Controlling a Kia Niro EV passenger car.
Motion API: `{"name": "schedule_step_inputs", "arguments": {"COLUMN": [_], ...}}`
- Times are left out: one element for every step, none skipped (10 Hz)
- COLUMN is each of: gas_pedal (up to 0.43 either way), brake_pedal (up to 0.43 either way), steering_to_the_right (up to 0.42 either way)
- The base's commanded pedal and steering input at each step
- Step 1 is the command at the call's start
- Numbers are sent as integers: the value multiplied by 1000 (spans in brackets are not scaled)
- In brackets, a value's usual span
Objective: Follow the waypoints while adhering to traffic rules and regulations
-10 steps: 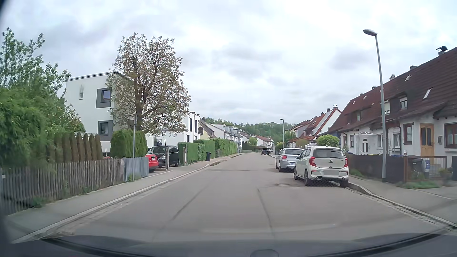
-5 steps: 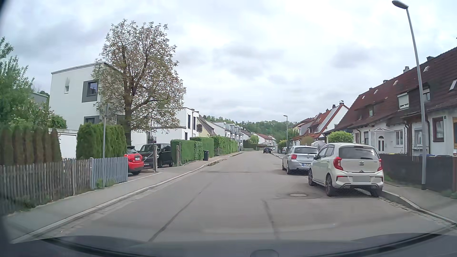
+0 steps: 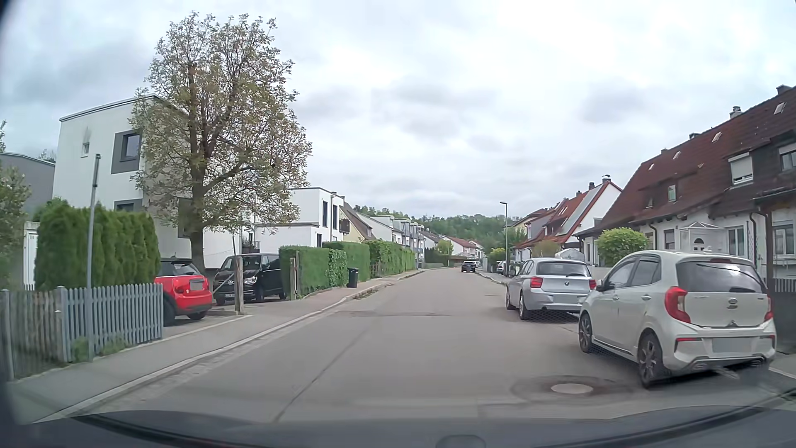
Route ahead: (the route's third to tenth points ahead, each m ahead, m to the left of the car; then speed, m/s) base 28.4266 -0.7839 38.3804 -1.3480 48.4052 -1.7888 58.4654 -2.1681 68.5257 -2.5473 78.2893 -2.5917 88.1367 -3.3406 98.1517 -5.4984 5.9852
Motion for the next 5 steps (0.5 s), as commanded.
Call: {"name": "schedule_step_inputs", "arguments": {"gas_pedal": [157, 157, 157, 150, 138], "brake_pedal": [0, 0, 0, 0, 0], "steering_to_the_right": [-5, -5, -5, -3, -1]}}
